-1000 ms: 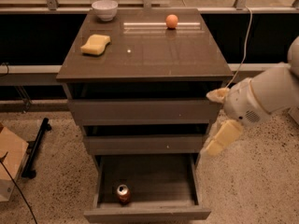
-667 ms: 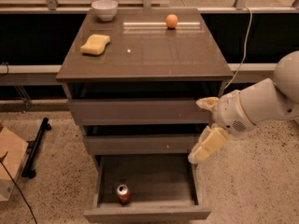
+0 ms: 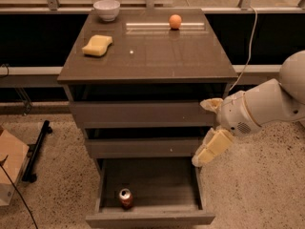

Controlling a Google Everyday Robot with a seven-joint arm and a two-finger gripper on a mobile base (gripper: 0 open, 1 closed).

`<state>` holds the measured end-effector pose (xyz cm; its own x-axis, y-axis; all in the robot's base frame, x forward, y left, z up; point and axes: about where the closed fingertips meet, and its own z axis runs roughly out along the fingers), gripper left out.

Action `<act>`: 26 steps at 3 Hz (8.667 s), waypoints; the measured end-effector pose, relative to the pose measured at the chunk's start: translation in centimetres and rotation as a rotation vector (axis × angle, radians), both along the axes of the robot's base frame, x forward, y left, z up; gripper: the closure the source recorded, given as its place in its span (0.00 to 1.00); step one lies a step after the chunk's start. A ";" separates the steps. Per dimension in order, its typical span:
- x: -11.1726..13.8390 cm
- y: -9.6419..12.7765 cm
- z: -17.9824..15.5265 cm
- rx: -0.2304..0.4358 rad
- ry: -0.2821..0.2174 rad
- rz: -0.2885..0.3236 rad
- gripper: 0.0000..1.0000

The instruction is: Pick coke can from bottom drawer and place on counter

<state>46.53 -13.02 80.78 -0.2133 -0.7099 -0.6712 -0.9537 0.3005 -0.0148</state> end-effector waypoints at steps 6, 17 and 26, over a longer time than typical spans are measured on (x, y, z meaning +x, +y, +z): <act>2.3 8.0 -15.1 0.240 0.051 -0.054 0.00; 5.7 19.7 -42.0 0.470 0.138 -0.259 0.00; 9.4 26.3 -63.4 0.292 0.313 -0.427 0.41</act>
Offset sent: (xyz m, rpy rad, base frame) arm 0.0291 0.0617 -0.1160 0.2655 -0.0416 -0.0718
